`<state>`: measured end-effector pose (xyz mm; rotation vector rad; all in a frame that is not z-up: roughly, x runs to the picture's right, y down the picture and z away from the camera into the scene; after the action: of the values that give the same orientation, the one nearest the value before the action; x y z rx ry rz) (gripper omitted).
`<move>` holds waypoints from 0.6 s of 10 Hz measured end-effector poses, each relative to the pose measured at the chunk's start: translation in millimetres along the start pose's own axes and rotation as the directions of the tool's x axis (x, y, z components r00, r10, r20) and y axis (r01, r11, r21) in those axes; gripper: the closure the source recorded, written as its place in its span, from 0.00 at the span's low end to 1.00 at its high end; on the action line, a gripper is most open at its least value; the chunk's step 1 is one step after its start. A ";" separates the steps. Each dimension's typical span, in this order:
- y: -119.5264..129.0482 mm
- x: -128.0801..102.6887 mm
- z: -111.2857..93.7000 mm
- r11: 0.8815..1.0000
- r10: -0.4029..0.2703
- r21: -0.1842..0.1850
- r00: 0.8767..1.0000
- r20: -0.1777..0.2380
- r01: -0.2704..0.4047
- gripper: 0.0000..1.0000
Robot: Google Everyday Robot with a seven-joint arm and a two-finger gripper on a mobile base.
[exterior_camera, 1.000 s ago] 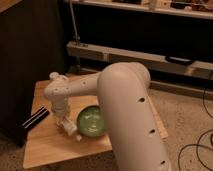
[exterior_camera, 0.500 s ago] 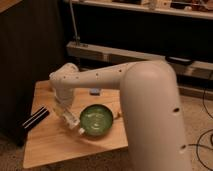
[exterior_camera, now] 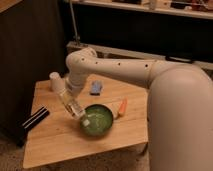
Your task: Place the bottle in the ceramic bowl
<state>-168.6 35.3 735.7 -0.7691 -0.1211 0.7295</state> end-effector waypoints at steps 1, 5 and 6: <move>-8.5 5.8 2.1 1.000 -0.001 0.004 1.000 -0.003 0.001 1.00; -40.9 37.8 53.4 0.999 -0.040 0.015 0.999 -0.007 0.040 0.95; -51.9 49.1 67.7 0.998 -0.059 0.019 0.998 -0.006 0.059 0.85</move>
<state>-126.8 81.4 812.0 -0.7464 -0.1312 0.6718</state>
